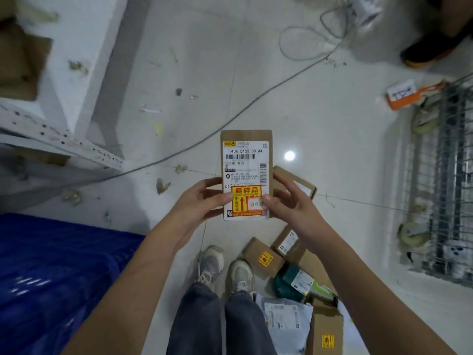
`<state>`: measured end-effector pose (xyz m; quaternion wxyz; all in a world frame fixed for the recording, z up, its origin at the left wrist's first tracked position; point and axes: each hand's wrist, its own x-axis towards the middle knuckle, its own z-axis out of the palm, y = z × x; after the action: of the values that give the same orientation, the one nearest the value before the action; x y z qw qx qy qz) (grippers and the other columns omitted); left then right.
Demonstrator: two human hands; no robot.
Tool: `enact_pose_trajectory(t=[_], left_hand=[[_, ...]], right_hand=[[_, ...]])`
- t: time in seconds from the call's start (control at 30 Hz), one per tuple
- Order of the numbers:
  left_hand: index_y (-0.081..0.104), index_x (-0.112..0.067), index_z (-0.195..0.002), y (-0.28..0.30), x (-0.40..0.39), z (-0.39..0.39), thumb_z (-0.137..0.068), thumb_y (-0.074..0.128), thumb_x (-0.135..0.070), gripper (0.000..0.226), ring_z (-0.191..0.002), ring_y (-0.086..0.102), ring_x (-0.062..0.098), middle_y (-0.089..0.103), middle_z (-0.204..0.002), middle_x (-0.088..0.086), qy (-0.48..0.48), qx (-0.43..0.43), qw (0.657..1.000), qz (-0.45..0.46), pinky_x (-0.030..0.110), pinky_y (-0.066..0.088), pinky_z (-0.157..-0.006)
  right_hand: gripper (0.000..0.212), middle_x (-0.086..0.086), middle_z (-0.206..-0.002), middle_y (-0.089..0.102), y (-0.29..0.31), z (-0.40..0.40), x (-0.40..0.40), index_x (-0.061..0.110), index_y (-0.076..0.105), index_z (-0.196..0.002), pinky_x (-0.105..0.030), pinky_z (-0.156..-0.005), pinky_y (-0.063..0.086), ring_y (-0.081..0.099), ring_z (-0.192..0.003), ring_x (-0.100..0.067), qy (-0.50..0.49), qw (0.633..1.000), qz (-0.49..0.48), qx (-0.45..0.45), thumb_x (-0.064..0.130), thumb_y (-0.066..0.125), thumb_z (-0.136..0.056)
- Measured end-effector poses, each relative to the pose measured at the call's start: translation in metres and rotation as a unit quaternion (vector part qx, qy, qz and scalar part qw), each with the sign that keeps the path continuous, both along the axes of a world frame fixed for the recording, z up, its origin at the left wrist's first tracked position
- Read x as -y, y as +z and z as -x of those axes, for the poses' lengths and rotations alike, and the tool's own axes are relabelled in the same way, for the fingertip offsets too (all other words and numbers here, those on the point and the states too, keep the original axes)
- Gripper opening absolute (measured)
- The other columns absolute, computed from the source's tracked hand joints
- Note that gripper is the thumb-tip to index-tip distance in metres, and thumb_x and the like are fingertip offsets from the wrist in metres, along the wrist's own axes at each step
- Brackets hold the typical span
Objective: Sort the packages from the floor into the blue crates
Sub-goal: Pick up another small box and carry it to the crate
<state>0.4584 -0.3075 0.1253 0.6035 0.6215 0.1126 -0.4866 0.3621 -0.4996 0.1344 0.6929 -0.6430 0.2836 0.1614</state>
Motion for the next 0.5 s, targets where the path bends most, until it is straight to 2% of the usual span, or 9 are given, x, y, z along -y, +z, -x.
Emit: enact_pose_trajectory(t=[0.2,0.33,0.4,0.5], left_hand=[[0.056,-0.02,-0.125,0.11,-0.074,0.02,-0.079,0.071,-0.02,0.048,-0.098,0.068,0.011,0.07,-0.107,-0.005,0.07,0.073,0.991,-0.082,0.025,0.054,-0.084],[0.057,-0.034,-0.115,0.162,-0.126,0.044,-0.079,0.068,-0.03,0.039,-0.092,0.065,-0.005,0.07,-0.099,-0.023,0.122,0.159,0.973,-0.11,0.02,0.051,-0.084],[0.055,-0.04,-0.108,0.176,-0.151,0.06,-0.078,0.066,-0.035,0.032,-0.088,0.061,-0.015,0.066,-0.095,-0.034,0.147,0.186,0.963,-0.127,0.009,0.05,-0.075],[0.049,-0.047,-0.104,0.196,-0.19,0.084,-0.068,0.06,-0.051,0.037,-0.086,0.056,-0.022,0.059,-0.096,-0.042,0.204,0.193,0.948,-0.154,-0.004,0.043,-0.06]], right_hand=[[0.053,0.008,-0.112,0.068,0.084,-0.025,-0.059,0.047,0.047,-0.124,-0.02,-0.075,0.056,0.066,-0.101,-0.006,0.128,0.99,0.002,0.056,0.038,0.068,-0.076],[0.045,0.018,-0.109,0.068,0.132,-0.039,-0.103,0.063,0.05,-0.111,-0.012,-0.069,0.053,0.066,-0.101,-0.003,0.212,0.972,0.001,0.099,0.042,0.067,-0.075],[0.047,0.019,-0.111,0.066,0.148,-0.043,-0.131,0.064,0.049,-0.113,-0.013,-0.071,0.053,0.064,-0.104,-0.003,0.258,0.959,0.0,0.113,0.046,0.066,-0.073],[0.053,0.014,-0.115,0.065,0.165,-0.047,-0.181,0.048,0.046,-0.125,-0.019,-0.076,0.055,0.063,-0.109,-0.009,0.32,0.937,-0.025,0.141,0.039,0.065,-0.075]])
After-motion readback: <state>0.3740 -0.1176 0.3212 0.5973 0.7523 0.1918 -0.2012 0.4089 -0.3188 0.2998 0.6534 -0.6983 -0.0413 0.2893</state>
